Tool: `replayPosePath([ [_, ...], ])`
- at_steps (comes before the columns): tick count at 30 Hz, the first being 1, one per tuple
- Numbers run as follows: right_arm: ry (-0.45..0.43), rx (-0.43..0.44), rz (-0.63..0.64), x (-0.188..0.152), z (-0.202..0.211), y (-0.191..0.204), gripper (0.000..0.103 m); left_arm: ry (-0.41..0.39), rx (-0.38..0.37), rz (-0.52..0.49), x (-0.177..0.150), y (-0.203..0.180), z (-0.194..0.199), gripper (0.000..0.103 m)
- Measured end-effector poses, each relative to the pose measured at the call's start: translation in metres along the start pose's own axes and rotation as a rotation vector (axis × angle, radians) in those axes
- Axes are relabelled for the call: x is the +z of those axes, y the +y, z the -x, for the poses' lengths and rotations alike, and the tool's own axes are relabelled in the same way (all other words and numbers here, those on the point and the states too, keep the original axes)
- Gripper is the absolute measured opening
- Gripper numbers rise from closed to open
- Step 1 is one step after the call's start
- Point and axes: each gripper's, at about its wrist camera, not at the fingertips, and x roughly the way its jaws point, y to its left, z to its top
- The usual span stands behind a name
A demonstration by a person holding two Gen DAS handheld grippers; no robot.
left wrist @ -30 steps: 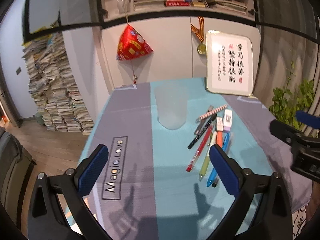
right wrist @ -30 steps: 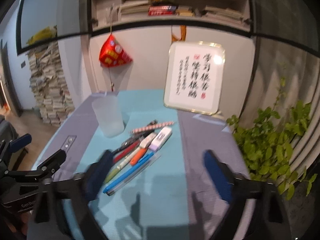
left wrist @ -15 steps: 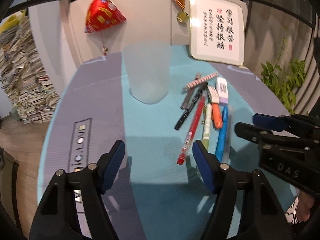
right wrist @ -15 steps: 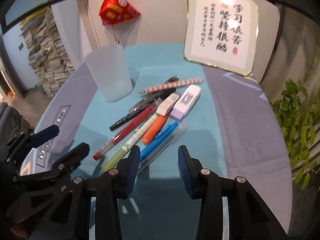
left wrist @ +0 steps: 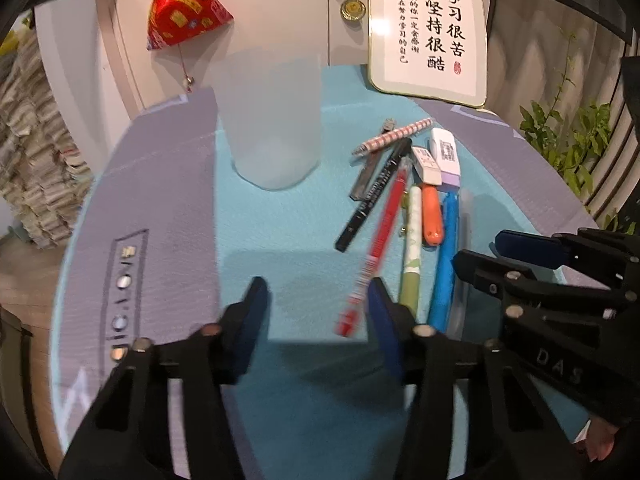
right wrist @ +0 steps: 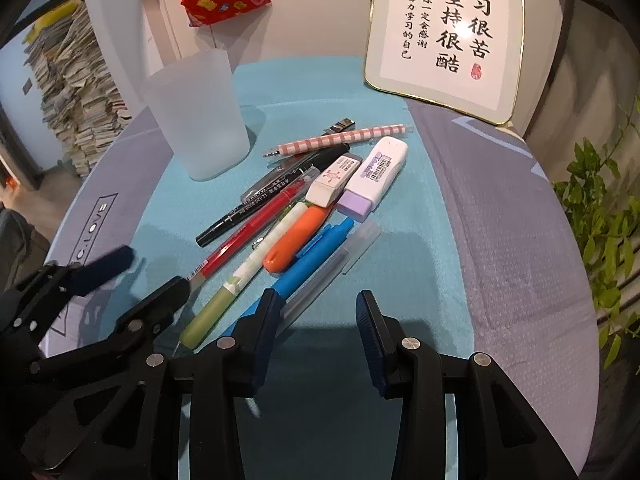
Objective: Organize stationery
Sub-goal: 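Move left gripper down to the red pen while right gripper approaches the clear pen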
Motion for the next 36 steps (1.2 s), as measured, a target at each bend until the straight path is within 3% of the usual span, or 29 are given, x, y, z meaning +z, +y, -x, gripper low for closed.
replayPosePath([
  [3,-0.005,-0.019,0.018,-0.001,0.000,0.002,0.041,0.006,-0.011,0.002,0.002,-0.002,-0.003,0.033],
  [6,-0.003,-0.028,0.028,-0.002,0.001,-0.001,0.041,-0.002,-0.034,-0.008,0.002,-0.005,-0.001,0.019],
  [9,0.004,-0.024,0.006,-0.004,0.002,-0.010,0.041,0.007,-0.080,-0.008,0.000,-0.005,0.001,0.013],
  [11,0.003,-0.060,-0.008,-0.006,0.003,-0.018,0.035,0.029,-0.136,-0.009,-0.003,-0.006,0.005,0.010],
  [12,0.006,-0.085,-0.013,-0.007,0.002,-0.023,0.030,0.037,-0.155,-0.011,-0.006,-0.007,0.005,0.009],
  [14,0.010,-0.094,-0.041,-0.011,0.001,-0.034,0.030,0.054,-0.173,-0.020,-0.012,-0.010,0.010,0.008],
  [19,-0.013,0.017,-0.162,-0.012,0.012,-0.054,0.030,0.082,-0.189,-0.022,-0.030,-0.010,0.023,0.008],
  [23,-0.021,0.112,-0.167,-0.005,0.015,-0.042,0.030,0.080,-0.160,-0.025,-0.036,-0.011,0.027,0.008],
  [29,0.040,0.161,-0.139,-0.004,0.003,-0.020,0.030,0.033,-0.115,-0.006,-0.027,-0.006,0.030,0.013],
  [36,0.072,0.133,-0.120,0.000,-0.007,-0.004,0.030,0.032,-0.109,-0.037,-0.013,-0.015,0.017,0.016],
])
